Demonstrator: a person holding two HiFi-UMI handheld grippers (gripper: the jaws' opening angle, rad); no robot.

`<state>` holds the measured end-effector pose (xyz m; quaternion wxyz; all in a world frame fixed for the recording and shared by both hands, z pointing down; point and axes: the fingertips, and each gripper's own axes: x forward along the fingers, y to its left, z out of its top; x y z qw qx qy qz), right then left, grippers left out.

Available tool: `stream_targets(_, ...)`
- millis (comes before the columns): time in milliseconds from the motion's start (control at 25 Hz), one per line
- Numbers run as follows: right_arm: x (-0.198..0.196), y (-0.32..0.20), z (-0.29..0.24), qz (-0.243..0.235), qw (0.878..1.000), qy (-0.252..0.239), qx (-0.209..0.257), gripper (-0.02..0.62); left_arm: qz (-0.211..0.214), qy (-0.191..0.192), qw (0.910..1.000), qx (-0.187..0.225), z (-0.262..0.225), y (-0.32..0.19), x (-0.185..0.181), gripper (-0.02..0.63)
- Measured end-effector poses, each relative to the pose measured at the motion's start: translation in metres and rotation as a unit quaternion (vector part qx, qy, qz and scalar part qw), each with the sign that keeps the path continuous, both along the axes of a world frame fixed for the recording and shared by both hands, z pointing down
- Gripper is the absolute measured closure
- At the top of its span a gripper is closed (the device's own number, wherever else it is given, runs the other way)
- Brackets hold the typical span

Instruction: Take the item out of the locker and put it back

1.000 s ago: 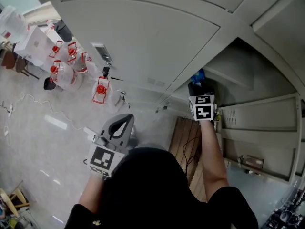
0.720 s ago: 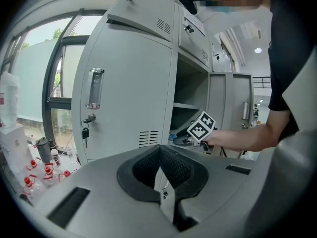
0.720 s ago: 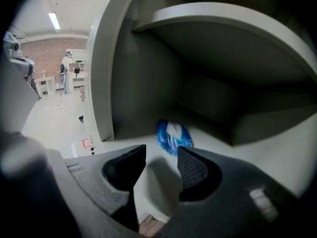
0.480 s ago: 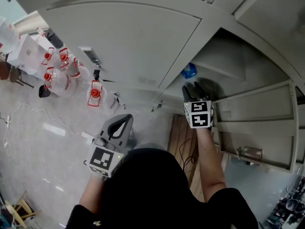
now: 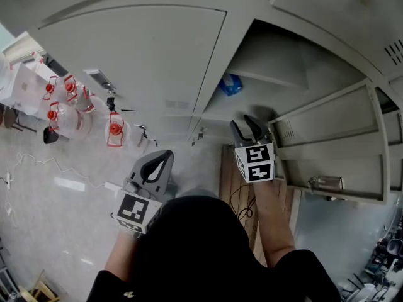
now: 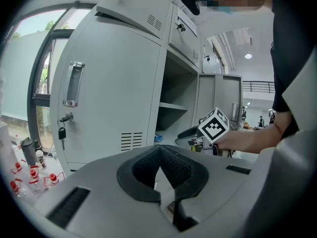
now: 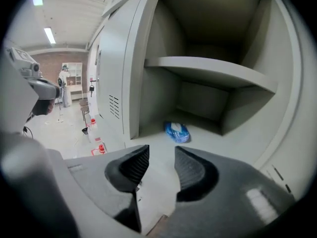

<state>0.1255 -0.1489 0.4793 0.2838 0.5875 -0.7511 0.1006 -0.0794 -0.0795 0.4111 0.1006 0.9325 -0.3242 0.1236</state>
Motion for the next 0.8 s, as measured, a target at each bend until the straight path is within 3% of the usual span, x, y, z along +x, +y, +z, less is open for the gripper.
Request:
stream_targets(440, 0.001, 0.054, -0.031, 0.022, 0.999, -0.031, 0.036, 0.572, 0.053, 0.006, 0.9986, -0.005, 0.002, 0.006, 0.028, 0.597)
stream_targets(800, 0.009, 0.096, -0.051, 0.069, 0.994, -0.062, 0.059, 0.575, 0.102, 0.019, 0.9945, -0.008, 0.002, 0.011, 0.057, 0.597)
